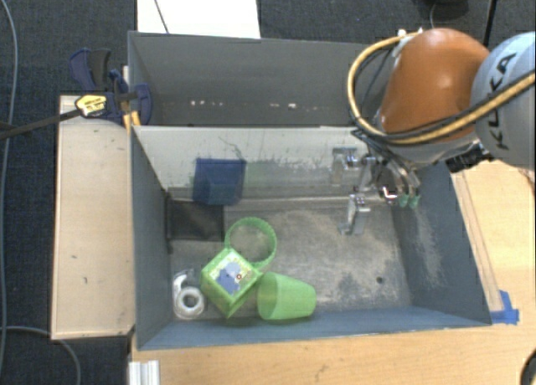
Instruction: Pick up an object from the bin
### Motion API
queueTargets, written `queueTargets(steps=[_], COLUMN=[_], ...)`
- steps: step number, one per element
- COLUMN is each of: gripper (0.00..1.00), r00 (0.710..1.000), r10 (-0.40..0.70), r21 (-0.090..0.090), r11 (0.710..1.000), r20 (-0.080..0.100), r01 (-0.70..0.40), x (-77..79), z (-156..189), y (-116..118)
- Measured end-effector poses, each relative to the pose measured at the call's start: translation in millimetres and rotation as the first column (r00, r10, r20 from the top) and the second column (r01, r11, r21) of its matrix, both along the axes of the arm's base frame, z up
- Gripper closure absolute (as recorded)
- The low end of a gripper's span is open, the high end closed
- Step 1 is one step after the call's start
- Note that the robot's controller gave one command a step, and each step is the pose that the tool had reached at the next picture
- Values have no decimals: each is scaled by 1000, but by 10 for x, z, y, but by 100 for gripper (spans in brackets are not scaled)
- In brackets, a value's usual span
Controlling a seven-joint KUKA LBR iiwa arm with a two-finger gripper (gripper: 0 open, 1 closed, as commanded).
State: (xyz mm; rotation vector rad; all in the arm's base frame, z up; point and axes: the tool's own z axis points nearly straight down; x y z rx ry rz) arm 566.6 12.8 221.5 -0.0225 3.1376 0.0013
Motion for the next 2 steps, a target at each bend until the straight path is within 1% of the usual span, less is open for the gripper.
queueTargets(steps=[1, 2], gripper=[0, 0], r00=[1000, 1000], r10=[0, -11], r21=[0, 0], r11=[1000, 1000], r20=[0, 7], r01=[0, 11], x=[0, -427], z=[0, -257], y=[0, 266])
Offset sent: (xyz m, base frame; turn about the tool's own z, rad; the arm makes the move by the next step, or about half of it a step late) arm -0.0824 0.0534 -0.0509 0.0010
